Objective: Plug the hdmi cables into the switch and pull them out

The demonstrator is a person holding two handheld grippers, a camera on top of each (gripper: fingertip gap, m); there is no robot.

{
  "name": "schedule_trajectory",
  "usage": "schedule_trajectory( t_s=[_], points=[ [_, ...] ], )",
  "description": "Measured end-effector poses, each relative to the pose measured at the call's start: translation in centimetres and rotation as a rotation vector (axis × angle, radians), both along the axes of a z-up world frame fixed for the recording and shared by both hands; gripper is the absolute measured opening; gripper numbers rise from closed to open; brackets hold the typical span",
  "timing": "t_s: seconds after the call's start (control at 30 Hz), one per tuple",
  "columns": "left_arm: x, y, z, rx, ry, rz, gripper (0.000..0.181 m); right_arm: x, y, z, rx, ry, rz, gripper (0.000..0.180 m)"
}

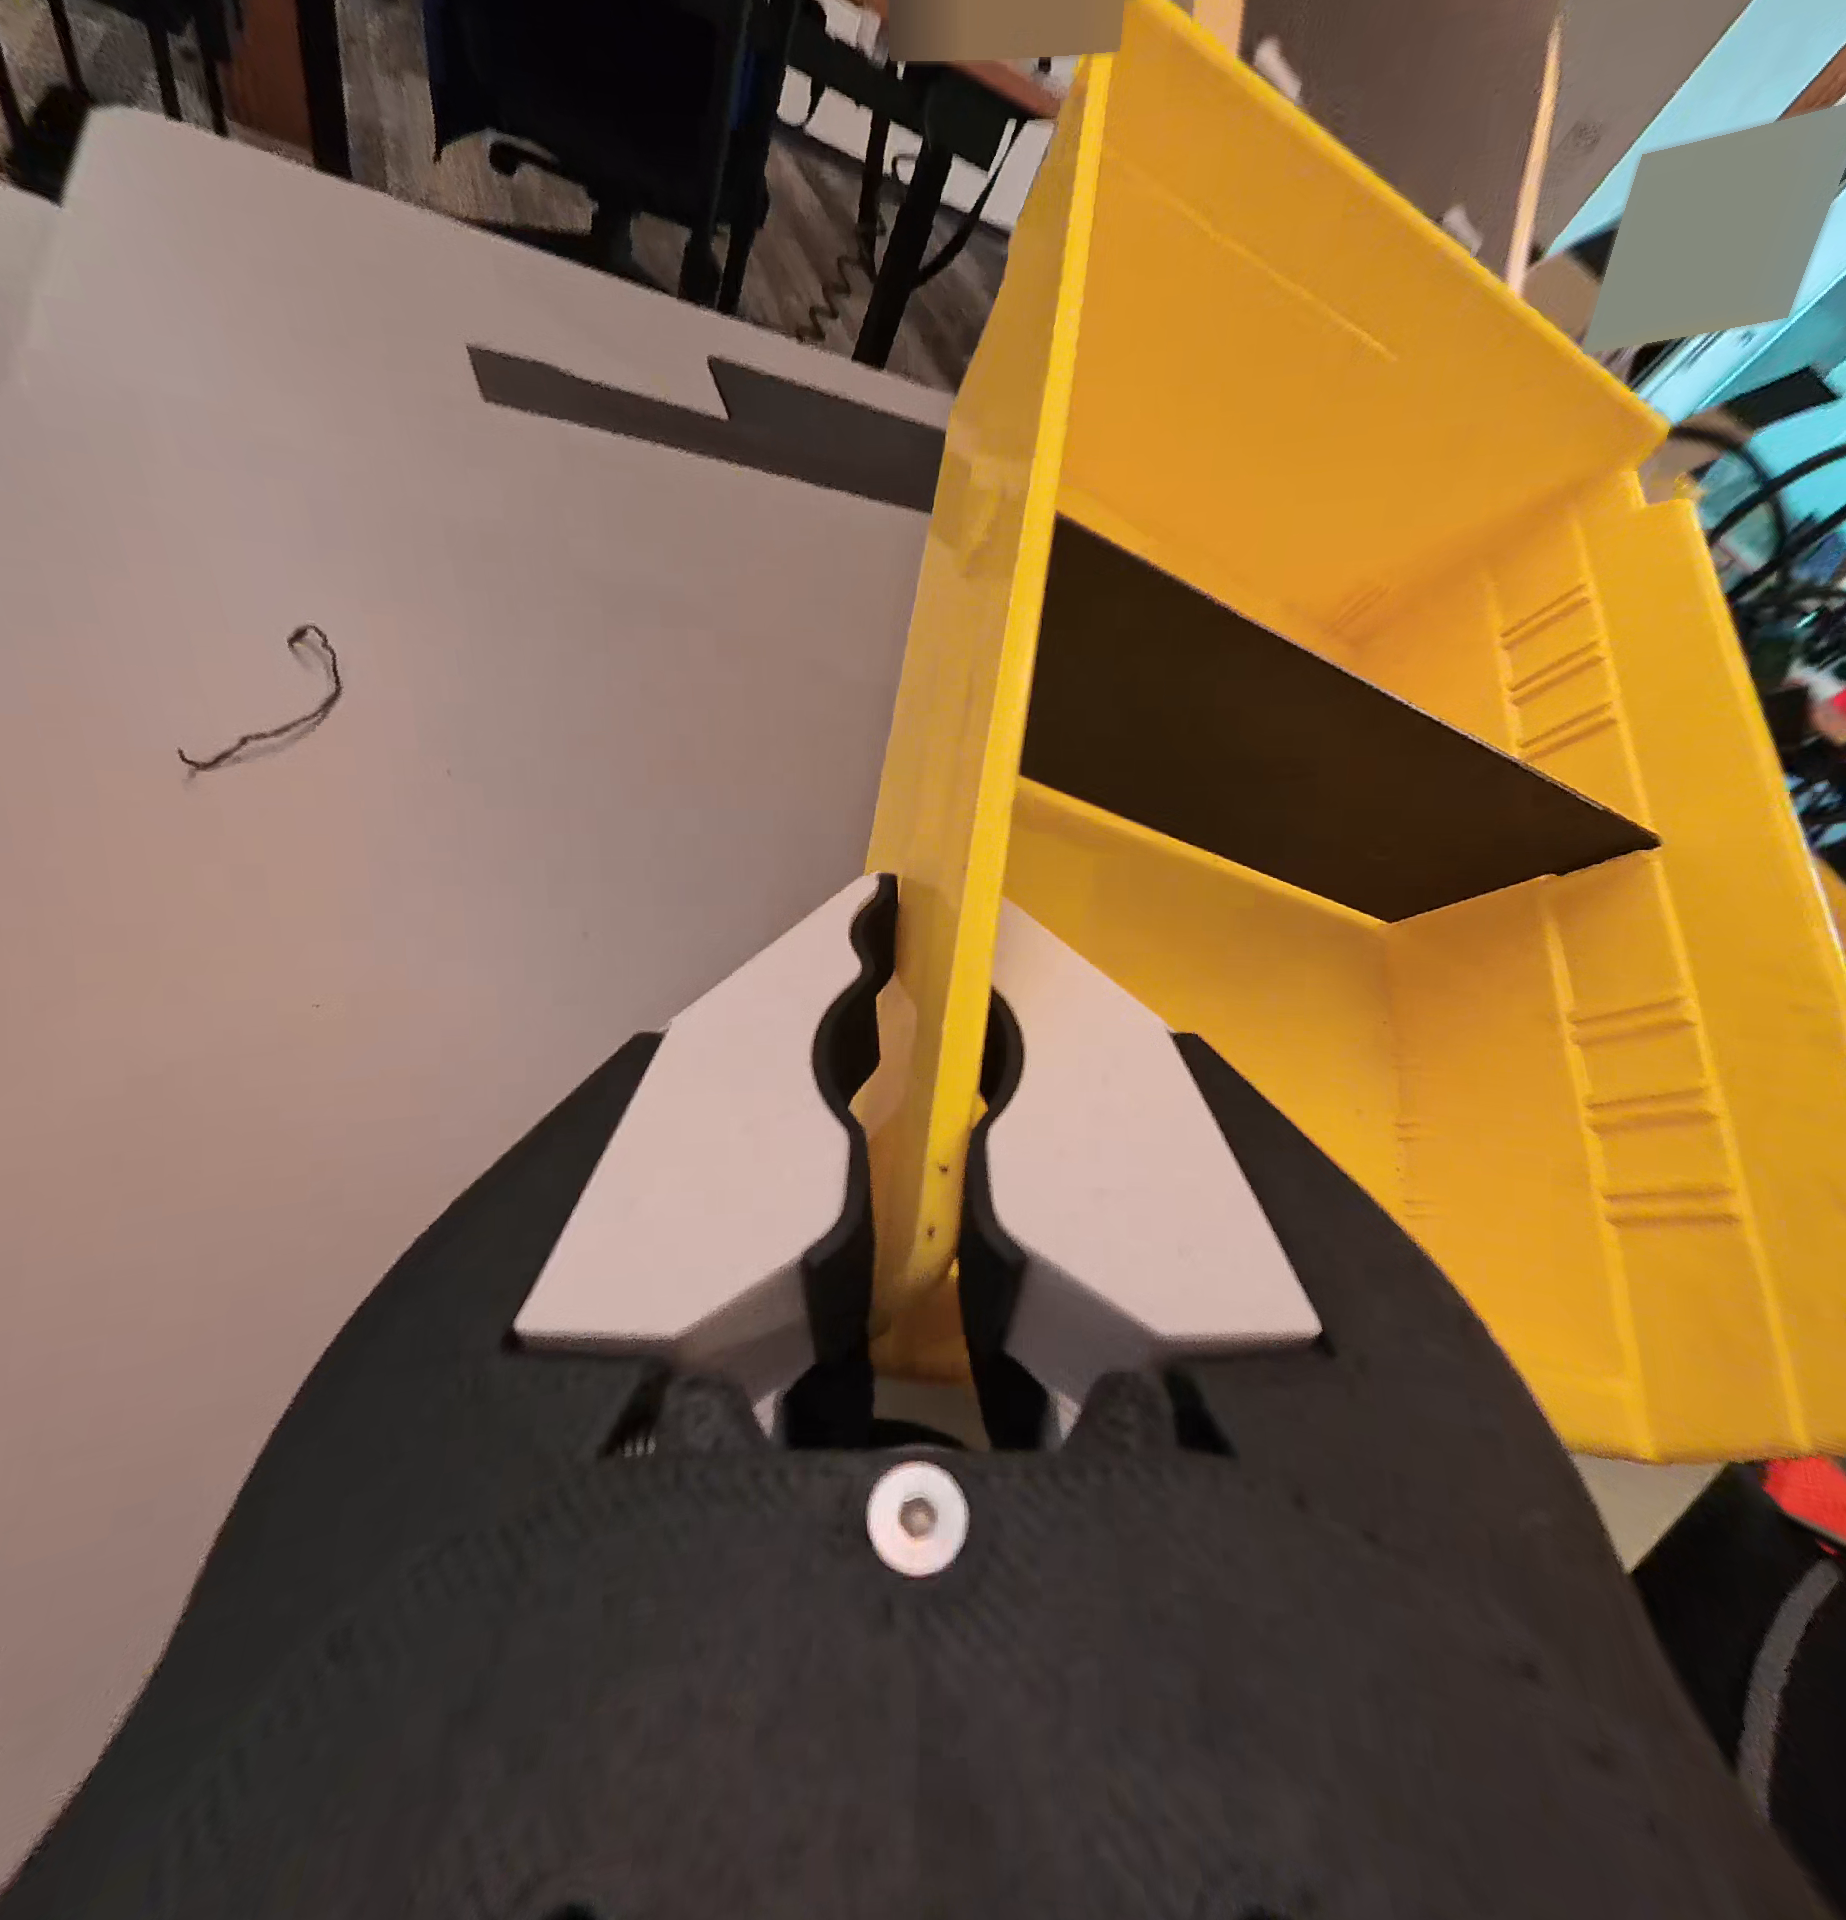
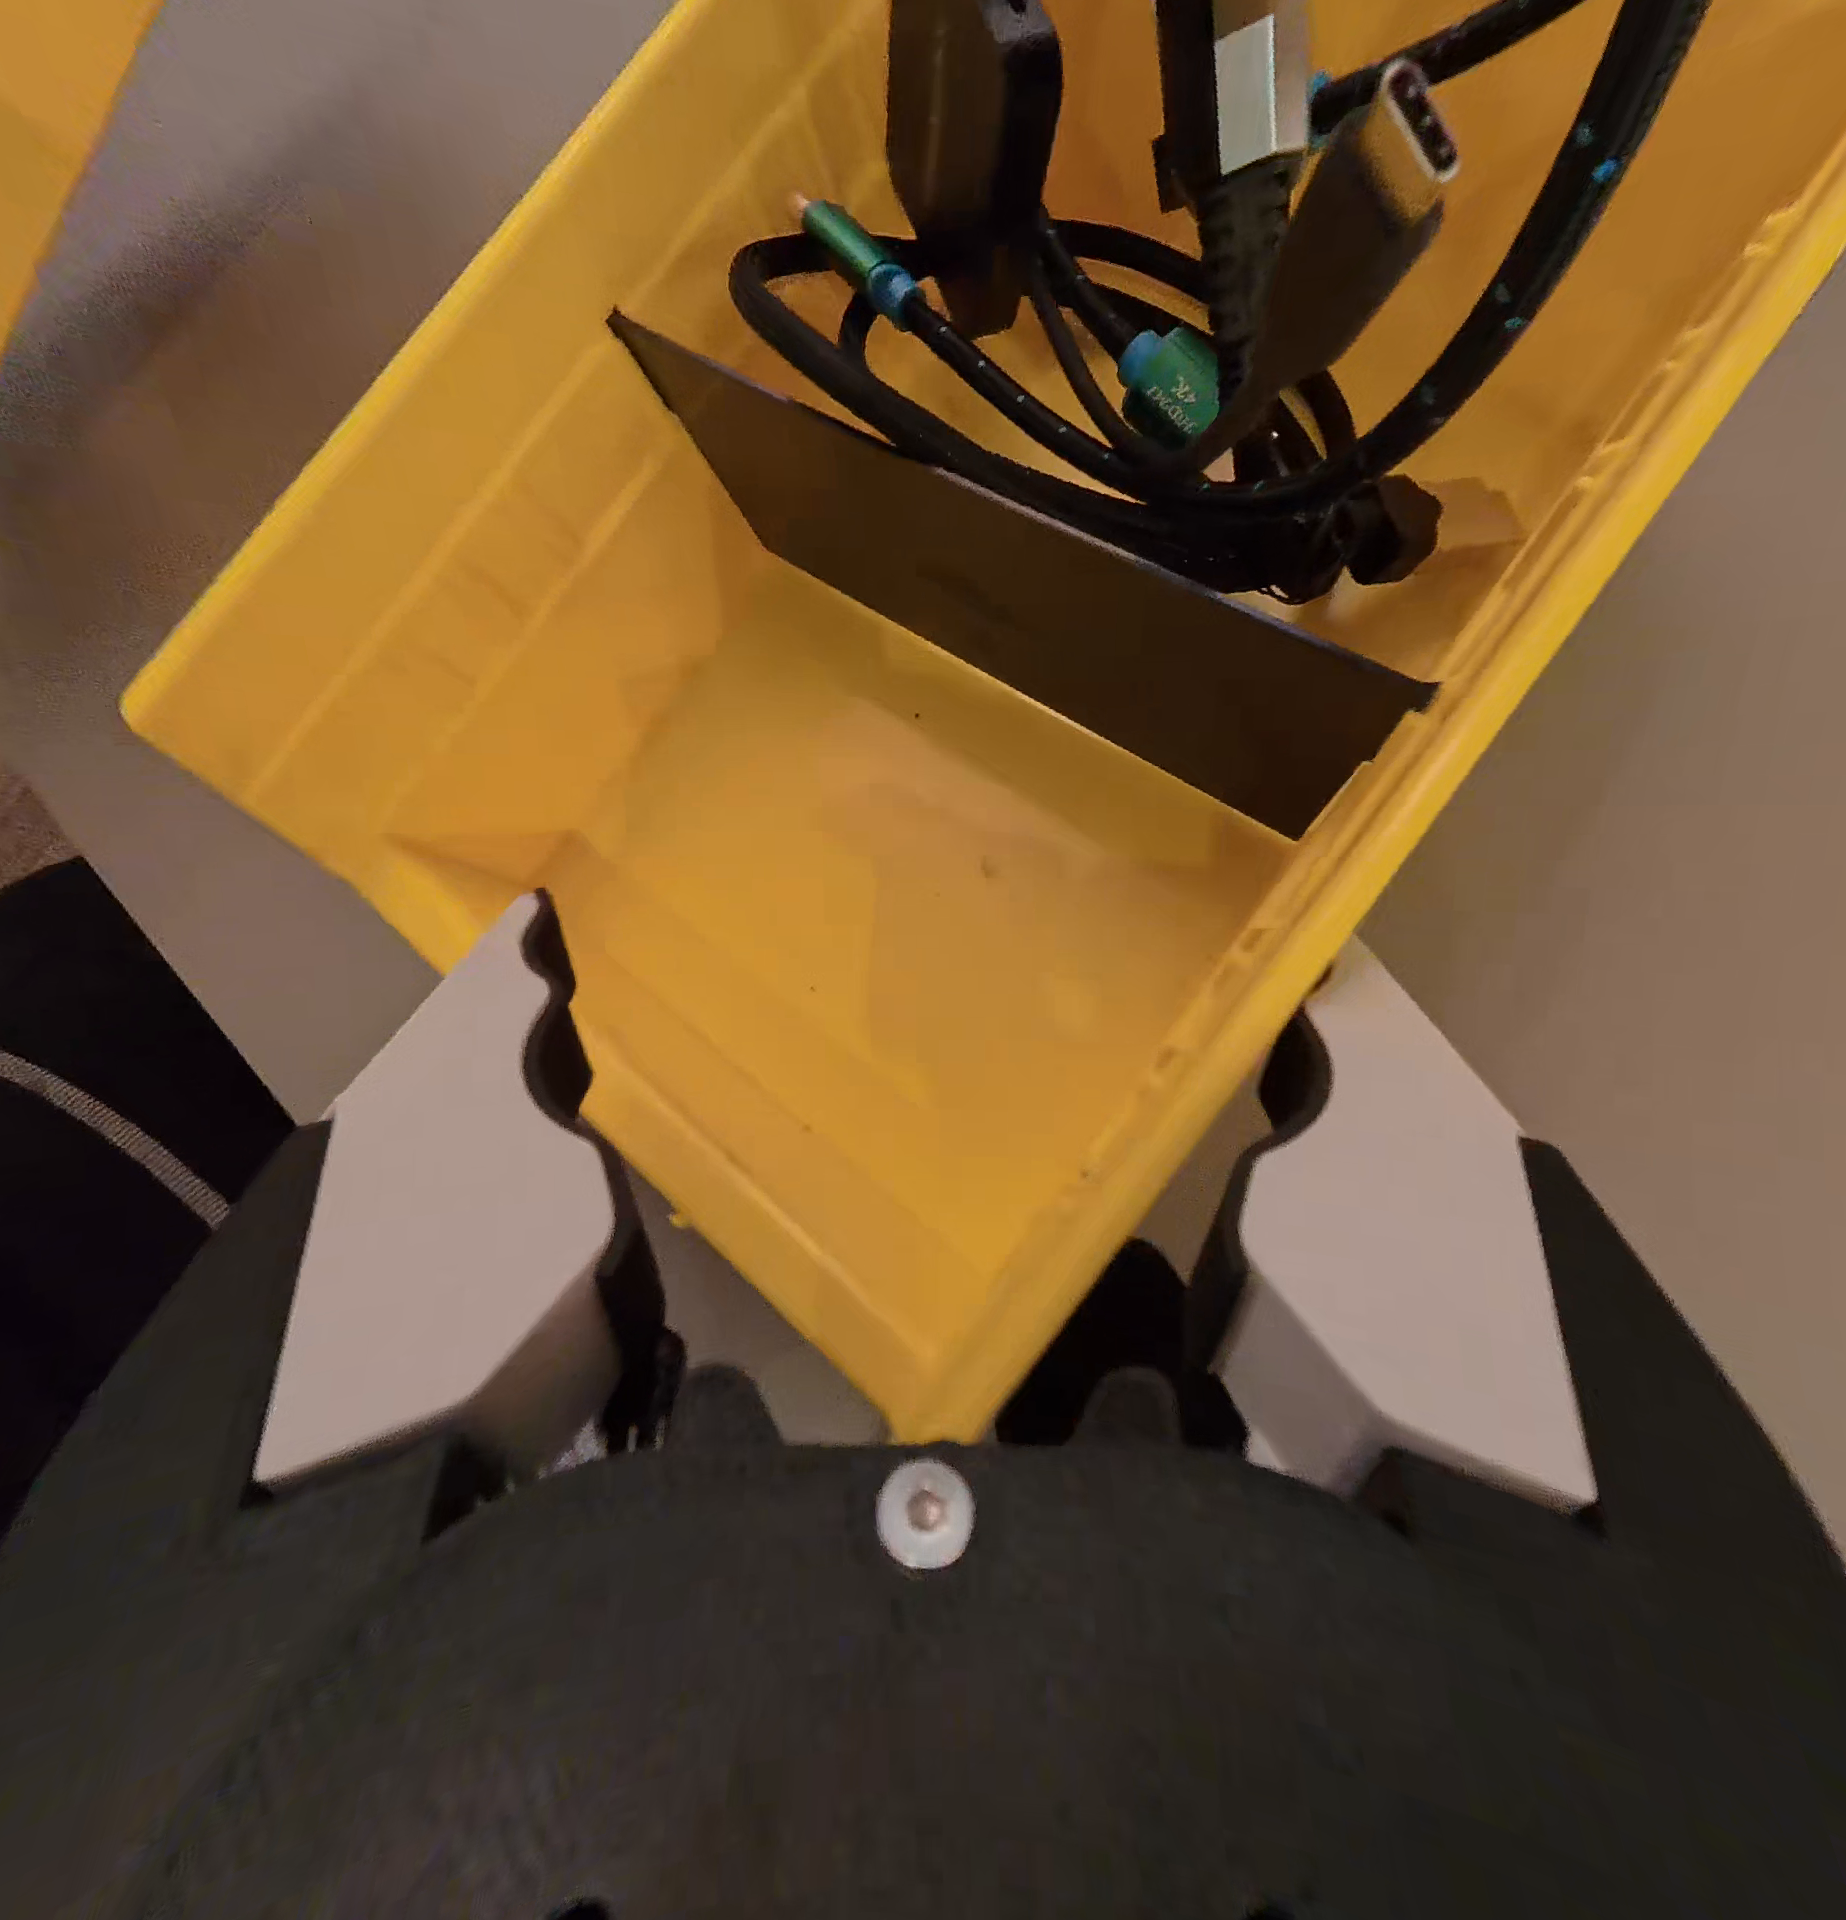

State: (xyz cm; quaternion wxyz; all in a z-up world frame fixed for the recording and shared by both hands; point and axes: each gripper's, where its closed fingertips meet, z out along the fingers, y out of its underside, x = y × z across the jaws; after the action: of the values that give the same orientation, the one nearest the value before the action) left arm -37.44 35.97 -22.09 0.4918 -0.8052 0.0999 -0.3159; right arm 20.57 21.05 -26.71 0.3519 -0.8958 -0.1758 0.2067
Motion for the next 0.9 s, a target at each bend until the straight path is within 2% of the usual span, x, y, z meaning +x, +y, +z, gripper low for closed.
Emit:
schedule_trajectory(
  t_s=[0.03, 0.17, 0.3, 0.47, 0.9],
  points=[
    [-0.2, -0.1, 0.6, 0.013, -0.020, 0.003, 0.005, -0.9, 0.3, -0.2, 0.012, -0.007, 0.010, 0.126],
    [-1.2, -0.4, 2.6, 0.062, -0.064, 0.018, 0.005, -4.7, 1.4, -1.6, 0.024, -0.066, 0.060, 0.115],
    [-2.3, -0.6, 4.0, 0.096, -0.086, 0.043, 0.005, -7.7, 3.0, -2.1, 0.062, -0.138, 0.067, 0.112],
    [-3.0, -0.9, 5.6, 0.135, -0.109, 0.052, 0.005, -11.5, 4.5, -2.1, 0.083, -0.135, 0.083, 0.109],
    [-6.5, -2.4, 11.2, 0.261, -0.111, 0.139, 0.005, -25.7, 5.1, -2.7, 0.136, -0.113, 0.218, 0.136]
  ],
)
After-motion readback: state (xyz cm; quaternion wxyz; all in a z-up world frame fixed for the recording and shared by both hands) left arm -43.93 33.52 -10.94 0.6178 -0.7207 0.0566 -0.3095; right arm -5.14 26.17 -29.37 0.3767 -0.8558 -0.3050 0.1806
